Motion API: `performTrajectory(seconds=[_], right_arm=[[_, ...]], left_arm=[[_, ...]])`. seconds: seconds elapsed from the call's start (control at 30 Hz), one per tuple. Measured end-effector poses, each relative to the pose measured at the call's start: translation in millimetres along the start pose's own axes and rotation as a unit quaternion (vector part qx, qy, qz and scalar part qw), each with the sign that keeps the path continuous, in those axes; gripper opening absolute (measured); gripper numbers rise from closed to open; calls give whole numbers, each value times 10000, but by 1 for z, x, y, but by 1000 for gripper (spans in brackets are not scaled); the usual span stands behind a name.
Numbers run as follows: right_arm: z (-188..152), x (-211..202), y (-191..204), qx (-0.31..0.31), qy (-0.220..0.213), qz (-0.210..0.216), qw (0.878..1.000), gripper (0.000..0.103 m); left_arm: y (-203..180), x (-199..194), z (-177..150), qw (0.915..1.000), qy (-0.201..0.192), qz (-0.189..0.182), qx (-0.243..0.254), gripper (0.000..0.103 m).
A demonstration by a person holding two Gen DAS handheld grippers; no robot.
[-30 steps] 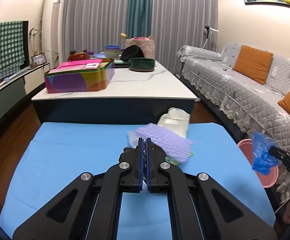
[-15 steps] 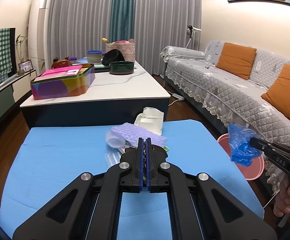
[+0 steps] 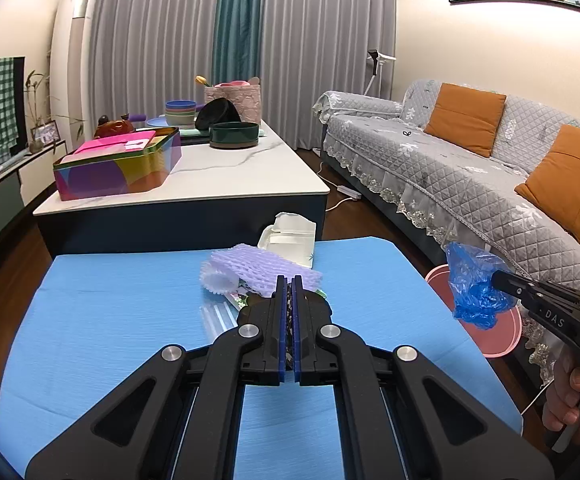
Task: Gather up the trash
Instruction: 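Carry the blue bag and dark cloth in both grippers over the pink bin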
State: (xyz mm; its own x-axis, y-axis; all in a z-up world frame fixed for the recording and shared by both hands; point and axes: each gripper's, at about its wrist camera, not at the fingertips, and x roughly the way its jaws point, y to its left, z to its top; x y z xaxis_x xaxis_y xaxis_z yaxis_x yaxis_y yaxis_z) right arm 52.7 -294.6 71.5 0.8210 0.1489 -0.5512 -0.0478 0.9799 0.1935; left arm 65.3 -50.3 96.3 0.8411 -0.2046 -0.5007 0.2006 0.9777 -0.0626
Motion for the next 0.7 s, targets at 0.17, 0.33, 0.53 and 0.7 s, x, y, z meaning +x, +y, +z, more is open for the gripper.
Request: performTrajectory(seconds=[0.17,0.33,0.53,0.7], right_arm=[[0,0,-1,5,1,-9,10000,1],[0,-1,-3,15,2,-17,10000,1],[0,-1,-7,28,-4,-29,10000,1],[0,-1,-6,28,-2,-26,10000,1]], left_arm=[[-2,0,0,10000,-4,-22,15,2],[-8,1,-1,10000,-7,-49,39,2],[-10,1,-1,10000,-5,-78,61,2],[-10,1,0,9999,-10,-83,59,2]])
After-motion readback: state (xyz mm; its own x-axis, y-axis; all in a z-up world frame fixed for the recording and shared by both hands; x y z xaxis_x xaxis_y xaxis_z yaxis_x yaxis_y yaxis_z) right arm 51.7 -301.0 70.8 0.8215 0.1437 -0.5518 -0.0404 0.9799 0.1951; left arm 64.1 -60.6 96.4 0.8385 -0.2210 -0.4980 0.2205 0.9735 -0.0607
